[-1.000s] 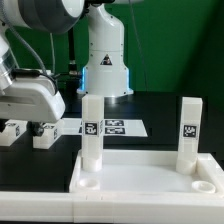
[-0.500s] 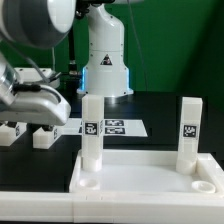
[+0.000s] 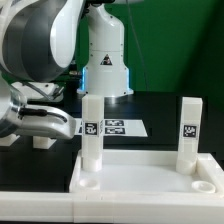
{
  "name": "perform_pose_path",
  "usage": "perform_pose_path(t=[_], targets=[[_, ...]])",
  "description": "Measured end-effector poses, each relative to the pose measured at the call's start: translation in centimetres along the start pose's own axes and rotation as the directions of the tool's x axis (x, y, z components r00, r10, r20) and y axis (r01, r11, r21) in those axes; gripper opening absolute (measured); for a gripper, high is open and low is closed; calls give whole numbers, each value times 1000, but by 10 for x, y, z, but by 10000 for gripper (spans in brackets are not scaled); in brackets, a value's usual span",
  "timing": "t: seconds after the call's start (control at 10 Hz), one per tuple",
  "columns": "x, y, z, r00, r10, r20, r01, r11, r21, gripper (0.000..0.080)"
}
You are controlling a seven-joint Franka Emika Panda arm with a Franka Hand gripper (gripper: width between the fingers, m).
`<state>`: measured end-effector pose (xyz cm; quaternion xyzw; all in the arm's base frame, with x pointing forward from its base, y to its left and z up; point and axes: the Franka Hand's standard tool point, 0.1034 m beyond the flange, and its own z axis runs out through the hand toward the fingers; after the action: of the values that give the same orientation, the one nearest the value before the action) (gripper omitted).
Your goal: Assemble desk
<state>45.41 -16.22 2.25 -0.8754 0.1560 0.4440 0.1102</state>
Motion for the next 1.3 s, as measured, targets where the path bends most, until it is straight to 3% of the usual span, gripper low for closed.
perform_pose_path(t=[0.5,0.8,1.2,1.3], targets=[[0,4,10,999,11,32,-11,1000,5,649],[2,8,21,986,21,164,-23,1000,6,649],[7,5,24,990,19,139,-18,1000,-5,649],[7,5,24,990,18,139,-18,1000,-7,546]])
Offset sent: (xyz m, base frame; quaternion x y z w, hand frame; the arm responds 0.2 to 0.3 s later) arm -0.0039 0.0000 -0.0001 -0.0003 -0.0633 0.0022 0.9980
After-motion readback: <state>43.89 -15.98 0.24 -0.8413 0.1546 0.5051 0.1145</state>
